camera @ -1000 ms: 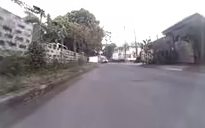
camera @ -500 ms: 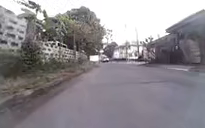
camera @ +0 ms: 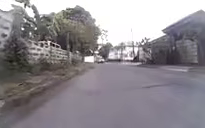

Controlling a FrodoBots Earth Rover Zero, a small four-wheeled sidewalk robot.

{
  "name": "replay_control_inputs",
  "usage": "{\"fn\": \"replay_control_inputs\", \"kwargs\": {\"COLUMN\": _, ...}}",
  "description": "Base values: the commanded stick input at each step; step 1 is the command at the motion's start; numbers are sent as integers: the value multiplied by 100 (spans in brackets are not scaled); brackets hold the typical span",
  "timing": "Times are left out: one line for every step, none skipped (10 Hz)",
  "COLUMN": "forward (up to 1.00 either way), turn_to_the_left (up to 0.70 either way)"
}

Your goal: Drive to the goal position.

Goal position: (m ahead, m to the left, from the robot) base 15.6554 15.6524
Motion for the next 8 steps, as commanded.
{"fn": "replay_control_inputs", "kwargs": {"forward": 100, "turn_to_the_left": 0}}
{"fn": "replay_control_inputs", "kwargs": {"forward": 100, "turn_to_the_left": 0}}
{"fn": "replay_control_inputs", "kwargs": {"forward": 100, "turn_to_the_left": 0}}
{"fn": "replay_control_inputs", "kwargs": {"forward": 100, "turn_to_the_left": 0}}
{"fn": "replay_control_inputs", "kwargs": {"forward": 100, "turn_to_the_left": 0}}
{"fn": "replay_control_inputs", "kwargs": {"forward": 100, "turn_to_the_left": 0}}
{"fn": "replay_control_inputs", "kwargs": {"forward": 100, "turn_to_the_left": 0}}
{"fn": "replay_control_inputs", "kwargs": {"forward": 100, "turn_to_the_left": 0}}
